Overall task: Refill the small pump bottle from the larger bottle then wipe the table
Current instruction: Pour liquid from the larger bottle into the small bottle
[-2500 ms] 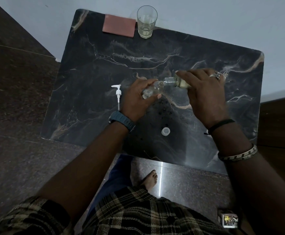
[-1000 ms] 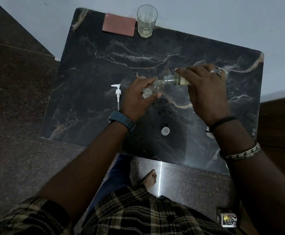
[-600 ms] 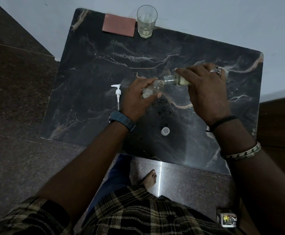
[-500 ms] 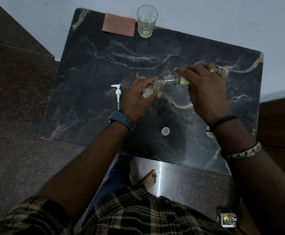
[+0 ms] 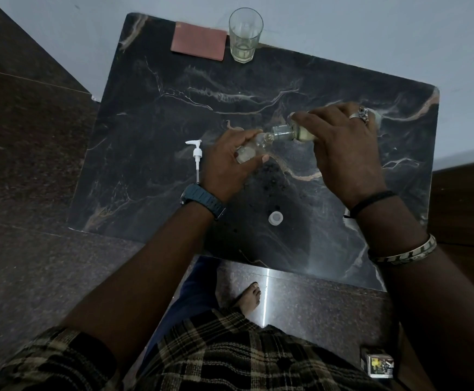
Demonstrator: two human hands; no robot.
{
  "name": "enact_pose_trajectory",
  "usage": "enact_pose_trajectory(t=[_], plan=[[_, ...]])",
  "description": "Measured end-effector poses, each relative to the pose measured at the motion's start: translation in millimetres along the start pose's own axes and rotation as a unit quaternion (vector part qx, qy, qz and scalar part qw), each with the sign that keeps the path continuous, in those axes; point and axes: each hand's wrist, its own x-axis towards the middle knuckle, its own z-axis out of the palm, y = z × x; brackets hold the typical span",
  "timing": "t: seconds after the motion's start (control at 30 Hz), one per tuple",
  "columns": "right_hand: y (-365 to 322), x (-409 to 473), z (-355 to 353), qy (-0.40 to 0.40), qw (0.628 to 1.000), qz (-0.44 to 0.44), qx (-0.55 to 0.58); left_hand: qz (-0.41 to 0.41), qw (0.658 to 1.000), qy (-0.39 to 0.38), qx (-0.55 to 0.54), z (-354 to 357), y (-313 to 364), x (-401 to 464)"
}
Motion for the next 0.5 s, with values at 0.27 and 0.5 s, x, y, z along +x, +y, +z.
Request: enact_pose_trajectory(t=[0.27, 0.5], plan=[[-0.6, -0.2, -0.8, 0.003, 1.000, -0.004, -0.004, 0.005, 1.000, 0.005, -0.008, 1.5, -0.9, -1.4], [-1.0, -0.4, -2.3, -0.001, 1.000, -0.005, -0.008, 0.010, 1.000, 0.001, 0.001, 1.8, -2.5, -1.8]])
